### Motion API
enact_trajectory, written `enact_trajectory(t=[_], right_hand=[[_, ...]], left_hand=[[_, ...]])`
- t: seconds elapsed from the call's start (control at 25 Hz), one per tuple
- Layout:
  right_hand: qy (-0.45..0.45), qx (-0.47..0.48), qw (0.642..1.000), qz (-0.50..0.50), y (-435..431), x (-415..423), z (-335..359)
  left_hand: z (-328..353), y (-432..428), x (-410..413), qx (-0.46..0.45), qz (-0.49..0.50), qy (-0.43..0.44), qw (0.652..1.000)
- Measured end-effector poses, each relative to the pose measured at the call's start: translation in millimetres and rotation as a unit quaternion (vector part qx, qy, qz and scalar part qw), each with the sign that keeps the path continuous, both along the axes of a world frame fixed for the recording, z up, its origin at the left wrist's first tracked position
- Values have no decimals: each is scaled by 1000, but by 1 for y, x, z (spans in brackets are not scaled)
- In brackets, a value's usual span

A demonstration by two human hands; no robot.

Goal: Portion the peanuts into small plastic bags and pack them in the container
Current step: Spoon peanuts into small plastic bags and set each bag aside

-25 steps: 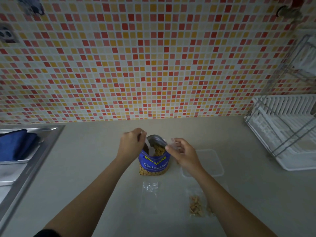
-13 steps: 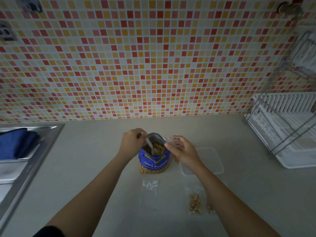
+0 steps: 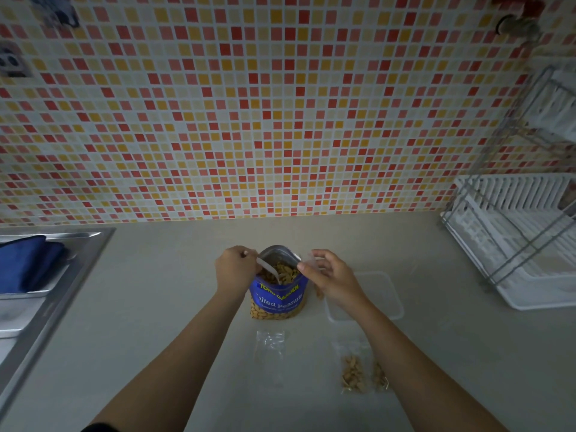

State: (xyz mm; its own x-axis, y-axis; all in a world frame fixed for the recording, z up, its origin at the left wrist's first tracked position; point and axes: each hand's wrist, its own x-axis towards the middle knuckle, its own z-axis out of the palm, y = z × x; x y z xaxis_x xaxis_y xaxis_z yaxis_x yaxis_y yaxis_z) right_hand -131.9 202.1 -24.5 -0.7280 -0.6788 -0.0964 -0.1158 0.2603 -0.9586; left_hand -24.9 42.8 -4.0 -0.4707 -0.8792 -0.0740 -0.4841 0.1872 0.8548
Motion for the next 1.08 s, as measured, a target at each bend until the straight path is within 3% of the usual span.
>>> enact_trajectory(t=[0.16, 0.44, 0.68, 0.88, 1.08], right_hand=[[-6, 3, 1000, 2, 0, 0, 0], [-9, 3, 1000, 12, 3, 1, 2], [19, -6, 1000, -8, -1, -3, 0], [100, 23, 995, 3, -1, -5, 14], [228, 109, 967, 34, -13, -2, 16]], left_hand=[[5, -6, 5, 38, -108, 14, 993], [-6, -19, 8, 180, 16, 88, 980], [-12, -34, 15, 235, 73, 122, 961], [-10, -47, 19, 262, 128, 151, 944], [15, -61, 16, 243, 140, 175, 944]])
